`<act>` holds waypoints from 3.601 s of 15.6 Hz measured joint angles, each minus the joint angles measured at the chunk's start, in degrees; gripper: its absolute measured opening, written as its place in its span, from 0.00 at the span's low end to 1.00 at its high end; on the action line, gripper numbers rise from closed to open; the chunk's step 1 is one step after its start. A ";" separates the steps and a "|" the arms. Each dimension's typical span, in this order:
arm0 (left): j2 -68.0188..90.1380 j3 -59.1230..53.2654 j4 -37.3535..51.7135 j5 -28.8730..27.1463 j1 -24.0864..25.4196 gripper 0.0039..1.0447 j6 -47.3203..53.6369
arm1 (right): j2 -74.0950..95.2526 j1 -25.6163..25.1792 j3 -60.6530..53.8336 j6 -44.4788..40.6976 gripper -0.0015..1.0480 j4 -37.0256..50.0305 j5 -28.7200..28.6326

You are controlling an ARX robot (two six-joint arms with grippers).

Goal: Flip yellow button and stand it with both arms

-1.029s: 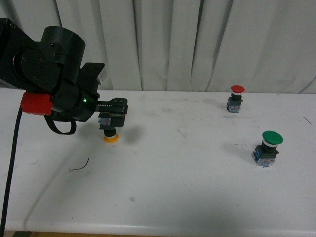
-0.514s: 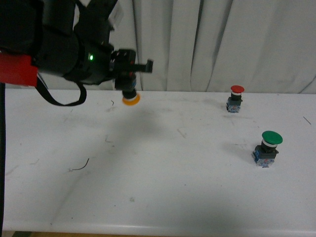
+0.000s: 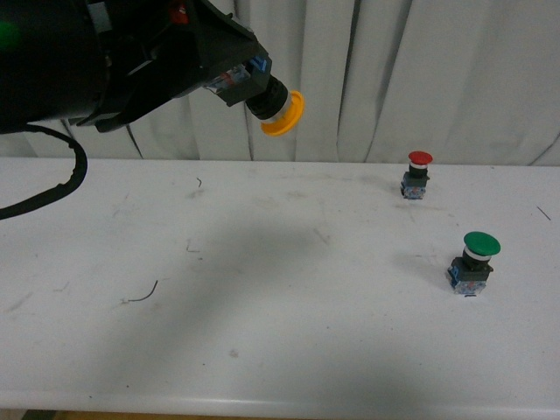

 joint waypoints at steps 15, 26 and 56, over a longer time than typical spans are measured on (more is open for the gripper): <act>16.70 -1.20 34.80 11.04 1.66 0.34 -36.70 | 0.02 0.00 0.00 0.00 0.94 0.00 0.00; 15.85 0.39 34.84 10.19 0.77 0.34 -35.69 | 77.42 -5.62 26.12 12.13 0.94 62.42 -11.80; 16.55 0.96 34.84 11.54 0.68 0.34 -35.26 | 110.31 21.38 48.06 80.78 0.94 73.85 -27.04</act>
